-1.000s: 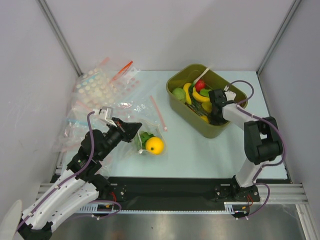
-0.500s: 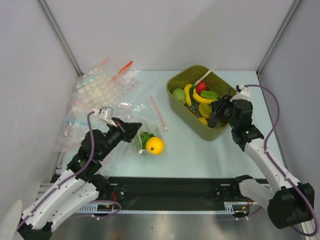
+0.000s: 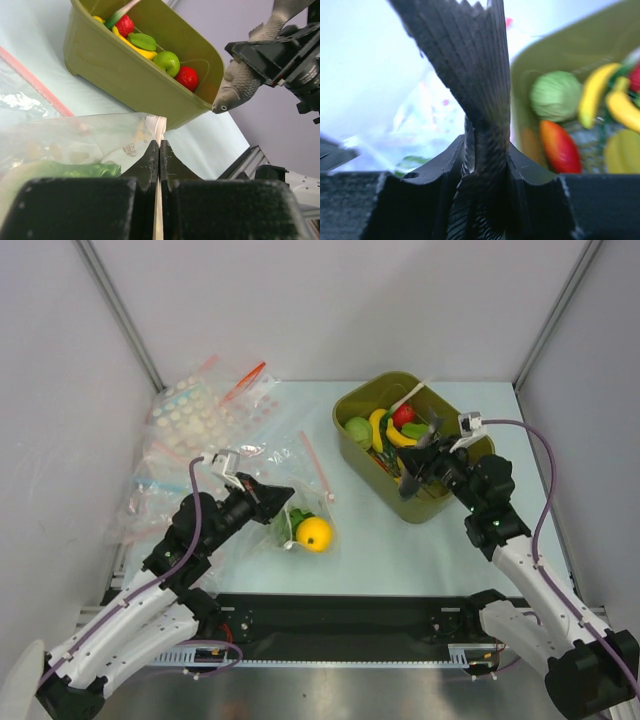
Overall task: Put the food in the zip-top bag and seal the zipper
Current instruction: Place the fake fish in the zipper food storage bag.
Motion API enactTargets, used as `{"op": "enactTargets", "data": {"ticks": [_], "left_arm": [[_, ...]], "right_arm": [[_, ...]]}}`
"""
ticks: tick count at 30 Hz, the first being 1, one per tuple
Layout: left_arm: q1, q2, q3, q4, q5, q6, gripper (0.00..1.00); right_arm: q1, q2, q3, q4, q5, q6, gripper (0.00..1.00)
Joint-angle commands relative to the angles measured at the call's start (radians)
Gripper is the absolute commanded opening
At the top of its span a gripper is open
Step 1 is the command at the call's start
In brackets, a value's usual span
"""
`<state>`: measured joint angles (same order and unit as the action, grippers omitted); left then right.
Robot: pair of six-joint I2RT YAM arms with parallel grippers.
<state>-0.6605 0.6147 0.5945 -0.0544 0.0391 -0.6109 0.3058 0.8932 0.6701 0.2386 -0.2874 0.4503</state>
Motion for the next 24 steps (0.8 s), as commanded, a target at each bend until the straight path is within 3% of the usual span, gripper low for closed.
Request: {"op": "enactTargets", "data": {"ticks": [1,12,18,24], "left_arm": [[0.007,0.020,0.007,0.091,0.062,-0.012,0.01],[0.007,0.039,0.042,0.103,0.160,-0.032,0.01],[0.006,0.052,0.051,0.194,0.274,-0.148,0.00],[-0.016,0.112,0.030,0.320,0.315,-0.303,0.00]], "right_arm": [[0.039,-0.052,-0.007,0.139,-0.113,-0.019,0.22],[0.283,-0.115,-0.004,0.212,-0.085,-0.110,0.20],[0.363,-0.142,-0.003,0.260,-0.056,-0.087,0.16],[0.466,-0.178,-0.043,0.306,0.091,-0.064,0.17]]}}
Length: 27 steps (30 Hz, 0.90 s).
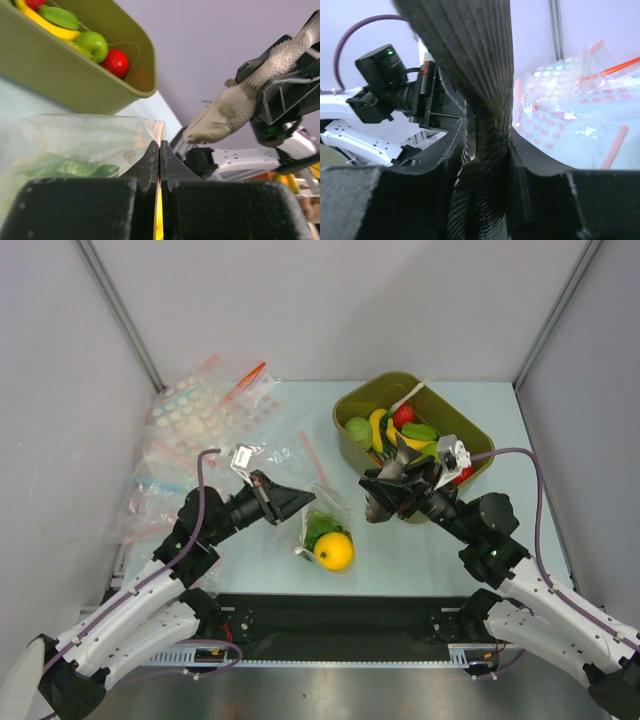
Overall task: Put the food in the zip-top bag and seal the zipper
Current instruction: Place the fake fish in the zipper food storage bag.
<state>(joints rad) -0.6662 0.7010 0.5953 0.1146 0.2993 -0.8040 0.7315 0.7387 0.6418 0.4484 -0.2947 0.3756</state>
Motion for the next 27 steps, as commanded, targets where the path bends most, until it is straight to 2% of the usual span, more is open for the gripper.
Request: {"op": "enactTargets", "data": {"ticks": [1,9,16,19,23,27], "left_arm": [[-0.016,0.040,0.038,0.177,0.057,-0.136,0.00],[-0.038,0.205,0.077,0.307,0.100,-0.231,0.00],[-0.041,0.334,0.113,0.306,0.170,-0.135,0.00],[-0.041,0.331,0.115,0.287,0.169,-0.117,0.00],[-0.041,0.278,0.112,0.241,0.127,-0.089,0.00],[-0.041,0.197,0.098,0.224,0.103,-0.096,0.01]], "right_arm": [[0.052,-0.028,-0.021,0.105,0.147,0.011,0.16],[0.109,-0.022,-0.116,0.251,0.272,0.005,0.16],[0.137,0.076,-0.140,0.346,0.293,0.025,0.16],[0.178,0.097,-0.146,0.391,0.295,0.005,0.16],[0.258,0.138,-0.171,0.461,0.385,-0.042,0.17],[0.353,0.220,-0.231,0.695,0.523,-0.127,0.19]]}}
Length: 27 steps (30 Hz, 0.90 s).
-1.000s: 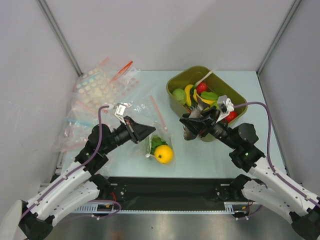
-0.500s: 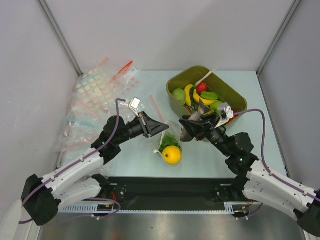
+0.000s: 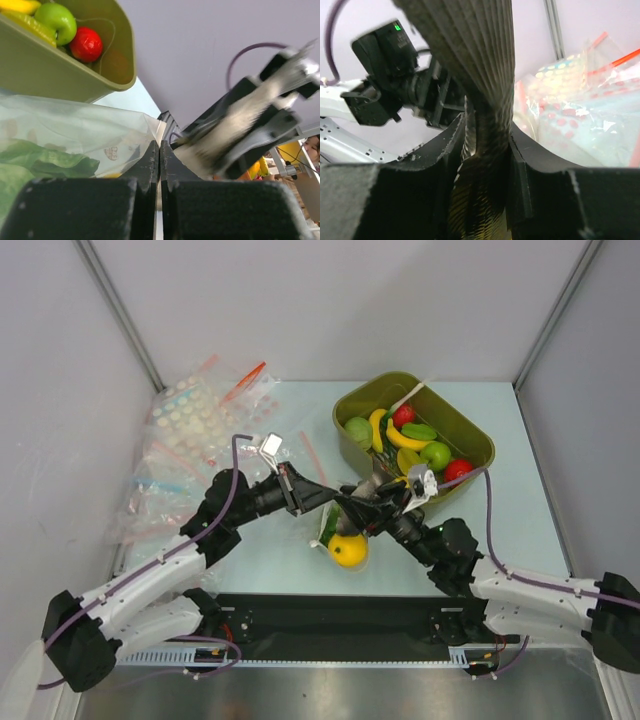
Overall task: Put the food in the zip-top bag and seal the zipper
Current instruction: Place the fake fish in the zipper food storage bag.
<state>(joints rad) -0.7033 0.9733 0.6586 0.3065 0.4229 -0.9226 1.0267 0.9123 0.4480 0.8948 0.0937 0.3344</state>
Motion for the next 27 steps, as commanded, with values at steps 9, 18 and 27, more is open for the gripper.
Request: {"op": "enactTargets", "data": {"ticks": [9,18,27], "left_arm": [[-0.022,-0.203,-0.170,0.251,-0.133,-0.105,0.00],[-0.059,-0.217,-0.258,0.358,-0.206,-0.173,0.00],[-0.124,-0.265,-0.274,0.371,-0.274,-0.150,0.00]], "right_arm": [[0.177,0.310,-0.062,0.657,0.307,-0.057,0.19],[0.208,0.355,-0.051,0.685,0.412,0.029,0.20],[0.220,0.278,-0.026,0.564,0.544,0.100,0.14]]}}
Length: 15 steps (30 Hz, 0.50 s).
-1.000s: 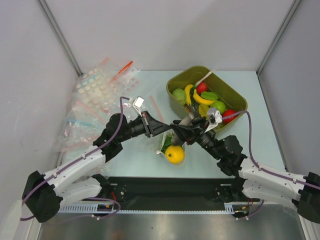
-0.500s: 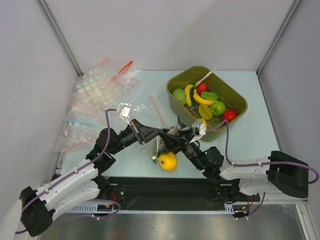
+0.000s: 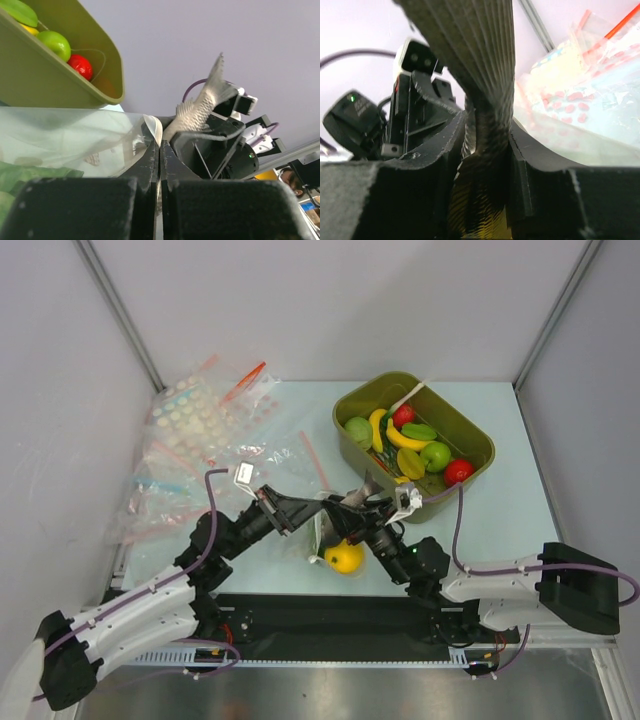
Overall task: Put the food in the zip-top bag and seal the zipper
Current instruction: Place the fake fish in the zipper food storage bag.
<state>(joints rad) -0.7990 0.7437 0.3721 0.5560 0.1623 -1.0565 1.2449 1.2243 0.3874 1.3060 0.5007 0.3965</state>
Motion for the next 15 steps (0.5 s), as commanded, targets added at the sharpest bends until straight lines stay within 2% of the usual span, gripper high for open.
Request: {"op": "enactTargets", "data": {"ticks": [1,4,8,12,15], "left_arm": [[-0.035,-0.046,0.013,0.122,-0.021,-0.013,0.00],[-0.062,-0.073,0.007,0.121,-0.059,0.006,0.00],[-0.078,-0.112,-0.009,0.117,-0.121,0.035,0.00],[-0.086,-0.130,-0.027,0.114,-0.168,0.079,0.00],[-0.086,-0.132,-0.029,0.110,-0.185,0.089,0.00]], "right_arm": [[0.011,-0.034,0.036,0.144,0.159,0.047,0.14],[0.042,-0.014,0.048,0.148,0.237,0.035,0.16],[0.105,0.049,0.068,0.231,0.347,-0.021,0.30],[0.159,0.136,0.108,0.272,0.447,-0.065,0.32],[0.168,0.150,0.114,0.276,0.429,-0.088,0.38]]}}
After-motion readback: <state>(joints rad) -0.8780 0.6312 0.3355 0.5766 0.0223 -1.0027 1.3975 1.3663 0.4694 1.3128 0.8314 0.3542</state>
